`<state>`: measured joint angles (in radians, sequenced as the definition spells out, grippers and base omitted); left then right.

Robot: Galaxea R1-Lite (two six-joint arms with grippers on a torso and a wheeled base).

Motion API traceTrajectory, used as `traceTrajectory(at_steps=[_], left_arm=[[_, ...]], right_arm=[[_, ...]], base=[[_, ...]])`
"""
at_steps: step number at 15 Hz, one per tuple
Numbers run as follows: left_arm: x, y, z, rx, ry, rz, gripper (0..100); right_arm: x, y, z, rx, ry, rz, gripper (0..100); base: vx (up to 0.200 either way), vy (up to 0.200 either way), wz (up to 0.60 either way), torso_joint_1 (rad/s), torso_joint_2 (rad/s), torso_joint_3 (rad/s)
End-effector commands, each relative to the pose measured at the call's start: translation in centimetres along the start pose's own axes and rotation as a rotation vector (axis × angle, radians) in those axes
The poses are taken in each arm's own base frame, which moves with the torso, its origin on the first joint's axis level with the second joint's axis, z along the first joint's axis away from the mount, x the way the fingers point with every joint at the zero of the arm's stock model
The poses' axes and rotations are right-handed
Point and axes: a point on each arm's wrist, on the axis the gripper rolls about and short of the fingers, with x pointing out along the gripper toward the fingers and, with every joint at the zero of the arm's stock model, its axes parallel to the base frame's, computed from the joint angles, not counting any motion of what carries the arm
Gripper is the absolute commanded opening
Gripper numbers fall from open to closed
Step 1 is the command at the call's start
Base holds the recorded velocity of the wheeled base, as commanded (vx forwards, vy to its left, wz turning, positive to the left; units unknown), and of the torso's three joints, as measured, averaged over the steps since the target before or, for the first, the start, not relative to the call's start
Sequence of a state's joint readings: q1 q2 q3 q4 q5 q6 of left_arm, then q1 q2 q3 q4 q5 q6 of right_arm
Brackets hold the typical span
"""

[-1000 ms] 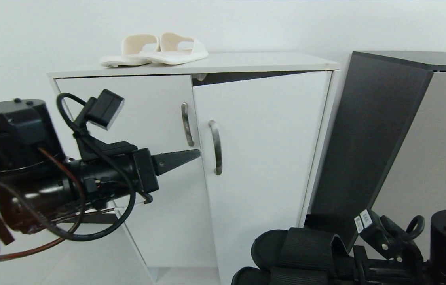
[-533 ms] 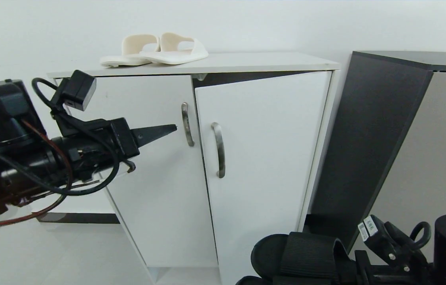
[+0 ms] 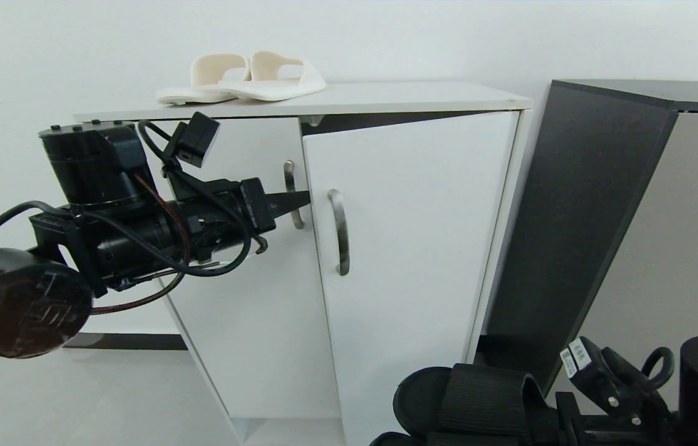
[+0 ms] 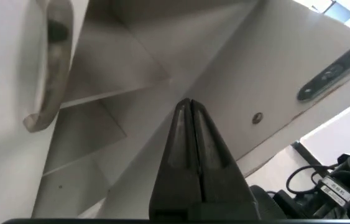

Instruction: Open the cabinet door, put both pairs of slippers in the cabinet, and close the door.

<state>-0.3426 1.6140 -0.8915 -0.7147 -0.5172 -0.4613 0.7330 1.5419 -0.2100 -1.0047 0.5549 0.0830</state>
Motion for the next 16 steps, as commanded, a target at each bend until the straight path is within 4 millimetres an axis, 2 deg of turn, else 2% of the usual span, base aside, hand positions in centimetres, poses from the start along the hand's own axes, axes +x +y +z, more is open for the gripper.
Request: traceTrajectory(at_steps=[1,2,4,5,6,8,10,13,16], left_arm=[[0.3,0.2,-0.3,-0.006,0.01,0.001,0],[0.4,0.3,-0.4,-0.008,0.014,0.002,0],[0.7,-0.1,-0.8,-0.011,0.028,-0.011,0],[0.9,-1.1,-1.8,-0.012,0.057,-0.041,0],[1.0,-2.1,-2.8,-0.015,0.081,-0.064,0],[0.4,-4.6,-4.9,-0.003,0.1,-0.095,0],[0.0,-5.2,-5.3,0.004,0.09,-0.117,0],[-1.4,-4.9,-4.6,0.016,0.035,-0.078,0],[-4.0,-4.9,-3.1,0.042,-0.058,-0.046,0]], right_arm=[[0.0,0.1,0.0,-0.001,-0.003,0.002,0],[-0.1,0.3,0.0,-0.004,0.0,0.019,0],[-1.1,1.1,-0.1,-0.018,-0.013,0.089,0],[-2.4,2.1,-0.4,-0.032,-0.02,0.203,0],[-2.9,2.5,-0.6,-0.036,-0.02,0.243,0],[-3.4,2.8,-0.9,-0.042,-0.024,0.258,0],[-3.4,2.8,-1.0,-0.039,-0.019,0.259,0],[-1.8,1.8,0.5,-0.023,-0.033,0.217,0],[1.6,1.4,3.3,0.164,-0.096,0.039,0]], base=[[0.0,0.0,0.0,0.0,0.0,0.0],[0.0,0.0,0.0,0.0,0.0,0.0],[-0.2,0.0,0.0,0.007,0.01,0.0],[-0.2,0.0,0.0,0.007,0.0,-0.002],[-0.2,0.0,0.0,0.007,0.0,-0.002],[-0.2,0.0,0.0,-0.002,0.0,0.005],[-0.1,0.0,0.0,0.001,0.0,0.001],[0.0,0.0,0.0,0.0,0.0,0.0],[0.0,0.0,0.0,0.0,0.0,0.0]])
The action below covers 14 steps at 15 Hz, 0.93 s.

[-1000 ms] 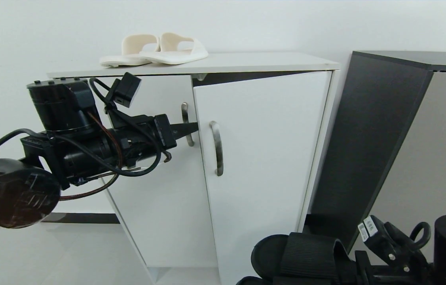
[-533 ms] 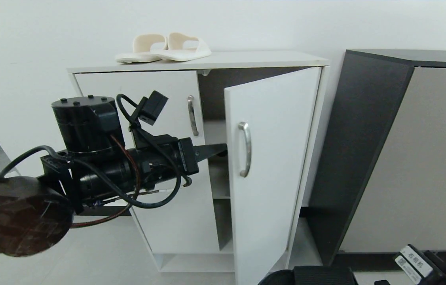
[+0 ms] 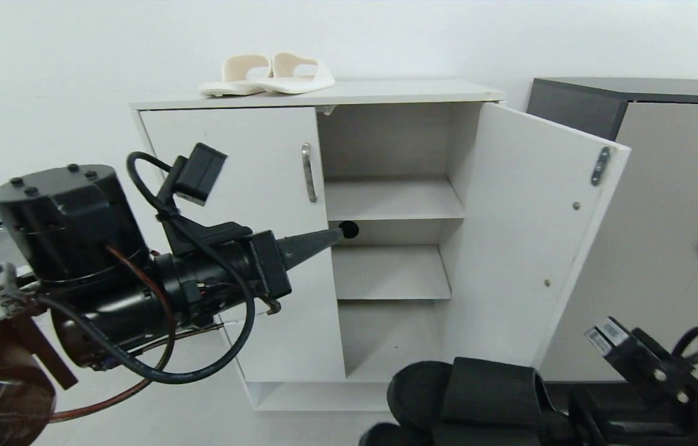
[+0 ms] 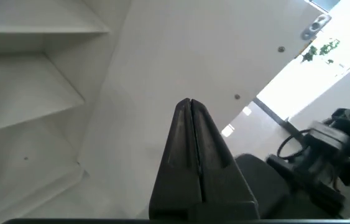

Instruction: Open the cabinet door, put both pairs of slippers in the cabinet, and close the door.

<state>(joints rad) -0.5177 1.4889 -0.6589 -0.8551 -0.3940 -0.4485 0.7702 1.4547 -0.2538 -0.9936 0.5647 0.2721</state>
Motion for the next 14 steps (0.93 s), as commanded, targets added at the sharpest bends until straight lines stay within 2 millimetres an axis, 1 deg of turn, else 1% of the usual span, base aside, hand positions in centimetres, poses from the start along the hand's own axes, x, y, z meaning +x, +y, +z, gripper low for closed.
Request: traceTrajectory(at_steps=[1,2,3,4,5,6,7,8,9,10,11,12,14], left_arm=[[-2.8,0.0,1.6,0.027,-0.081,0.046,0],[-4.1,0.1,2.3,0.039,-0.128,0.094,0],[-4.8,-0.1,2.5,0.045,-0.154,0.124,0],[-7.0,-0.6,2.8,0.039,-0.195,0.23,0],[-9.2,-1.4,1.8,0.022,-0.187,0.302,0],[-11.2,-1.9,0.2,0.016,-0.163,0.359,0],[-13.3,-2.5,-1.4,0.049,-0.151,0.41,0],[-16.6,-3.1,-4.1,0.123,-0.142,0.535,0],[-18.8,-3.4,-6.0,0.144,-0.155,0.651,0],[-20.7,-3.7,-7.5,0.147,-0.18,0.72,0],[-22.2,-3.9,-8.9,0.15,-0.192,0.781,0],[-23.4,-4.0,-10.2,0.141,-0.203,0.888,0],[-24.2,-4.3,-11.4,0.164,-0.217,1.024,0]], right_arm=[[4.3,-0.6,2.1,0.078,-0.068,-0.125,0],[6.7,-2.0,3.1,0.081,-0.117,-0.255,0],[7.9,-2.7,3.5,0.084,-0.14,-0.317,0],[10.0,-4.2,4.3,0.095,-0.152,-0.446,0],[10.2,-4.4,4.7,0.109,-0.115,-0.47,0],[10.1,-4.3,4.9,0.118,-0.089,-0.481,0],[9.9,-4.0,5.1,0.118,-0.086,-0.485,0],[9.6,-3.8,5.2,0.117,-0.09,-0.492,0],[9.4,-3.7,5.0,0.117,-0.084,-0.496,0],[9.3,-3.8,4.8,0.118,-0.08,-0.502,0],[9.2,-3.8,4.6,0.12,-0.075,-0.515,0],[9.2,-3.9,4.3,0.121,-0.07,-0.53,0],[9.2,-3.7,4.0,0.12,-0.058,-0.529,0]], base=[[0.0,0.0,0.0,0.0,0.0,0.0],[0.0,0.0,0.0,0.0,0.0,0.0],[0.0,0.0,0.0,0.0,0.0,0.0],[0.0,0.0,0.0,0.0,0.0,0.0],[0.0,0.0,0.0,0.0,0.0,0.0],[0.0,0.0,0.0,0.0,0.0,0.0],[0.0,0.0,0.0,0.0,0.0,0.0],[0.0,0.0,0.0,0.0,0.0,0.0],[0.0,0.0,0.0,0.0,0.0,0.0],[0.0,0.0,0.0,0.0,0.0,0.0],[0.0,0.0,0.0,0.0,0.0,0.0],[0.0,0.0,0.0,0.0,0.0,0.0],[0.0,0.0,0.0,0.0,0.0,0.0]])
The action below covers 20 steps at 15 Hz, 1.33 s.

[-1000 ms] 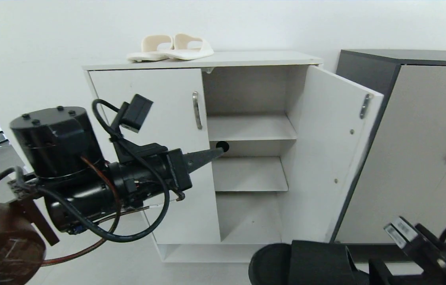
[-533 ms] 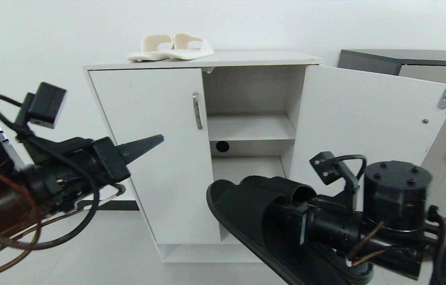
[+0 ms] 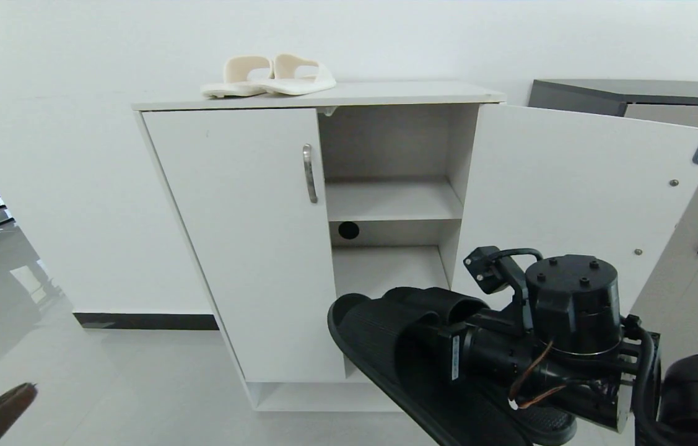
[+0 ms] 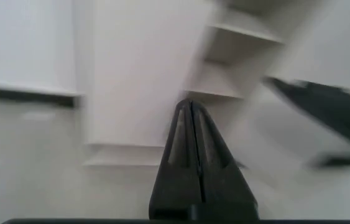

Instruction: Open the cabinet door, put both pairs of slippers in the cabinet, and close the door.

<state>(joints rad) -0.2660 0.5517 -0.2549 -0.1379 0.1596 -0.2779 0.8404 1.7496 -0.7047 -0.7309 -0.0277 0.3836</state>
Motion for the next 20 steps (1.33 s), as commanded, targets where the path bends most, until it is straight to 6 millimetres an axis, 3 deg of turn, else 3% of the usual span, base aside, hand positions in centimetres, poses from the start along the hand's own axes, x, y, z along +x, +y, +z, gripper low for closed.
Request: traceTrajectory(at_steps=[1,3,6,10,15,17,20], left_arm=[[-3.7,1.6,-3.6,0.035,-0.137,0.291,0],[-5.1,1.7,-4.6,0.122,-0.243,0.33,0],[-4.5,2.6,-8.7,0.241,-0.218,0.258,0],[-4.3,2.2,-9.0,0.306,-0.178,0.062,0],[-4.3,2.2,-9.2,0.304,-0.163,0.029,0],[-4.3,2.2,-9.2,0.265,-0.163,0.027,0],[-4.3,2.2,-9.2,0.259,-0.164,0.03,0]], right_arm=[[-0.1,0.1,-0.4,-0.003,0.011,0.002,0],[-0.1,0.1,-0.4,-0.003,0.013,0.003,0],[0.0,0.0,-0.6,-0.005,0.02,0.0,0],[-0.1,-0.2,-1.0,-0.005,0.034,-0.006,0],[0.9,-0.4,-2.2,-0.002,0.082,-0.014,0],[3.2,-0.2,-3.2,0.022,0.114,-0.025,0],[9.2,0.5,-4.1,0.052,0.05,-0.24,0]], base=[[0.0,0.0,0.0,0.0,0.0,0.0],[0.0,0.0,0.0,0.0,0.0,0.0],[0.0,0.0,0.0,0.0,0.0,0.0],[0.0,0.0,0.0,0.0,0.0,0.0],[0.0,0.0,0.0,0.0,0.0,0.0],[0.0,0.0,0.0,0.0,0.0,0.0],[0.0,0.0,0.0,0.0,0.0,0.0]])
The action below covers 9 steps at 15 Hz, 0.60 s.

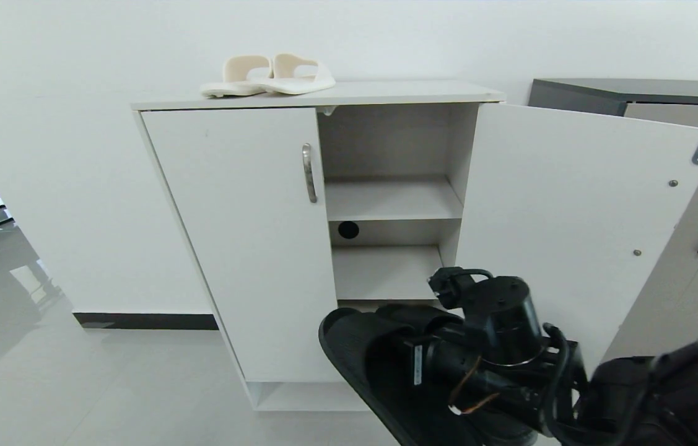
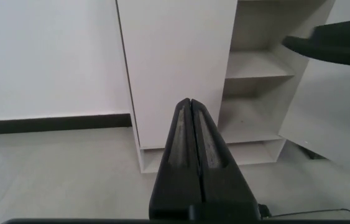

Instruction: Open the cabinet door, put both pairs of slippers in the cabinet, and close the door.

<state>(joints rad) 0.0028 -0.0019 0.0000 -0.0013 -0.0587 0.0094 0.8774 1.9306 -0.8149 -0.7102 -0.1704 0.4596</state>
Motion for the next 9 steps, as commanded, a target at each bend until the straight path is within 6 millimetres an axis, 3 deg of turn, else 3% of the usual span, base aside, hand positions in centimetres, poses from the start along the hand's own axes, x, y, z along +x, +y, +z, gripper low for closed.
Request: traceTrajectory(at_steps=[1,4,7,9], left_arm=[[0.0,0.0,0.0,0.001,0.002,0.001,0],[0.0,0.0,0.0,0.003,0.002,0.001,0],[0.0,0.0,0.0,0.006,0.002,-0.001,0],[0.0,0.0,0.0,0.004,0.002,0.001,0]], right_arm=[[6.0,1.2,-2.1,-0.011,-0.019,-0.178,0],[9.1,1.3,-2.9,-0.022,-0.061,-0.258,0],[13.4,0.1,-2.7,-0.073,-0.186,-0.47,0],[14.2,-0.3,-2.7,-0.092,-0.213,-0.534,0]], base=[[0.0,0.0,0.0,0.0,0.0,0.0],[0.0,0.0,0.0,0.0,0.0,0.0],[0.0,0.0,0.0,0.0,0.0,0.0],[0.0,0.0,0.0,0.0,0.0,0.0]])
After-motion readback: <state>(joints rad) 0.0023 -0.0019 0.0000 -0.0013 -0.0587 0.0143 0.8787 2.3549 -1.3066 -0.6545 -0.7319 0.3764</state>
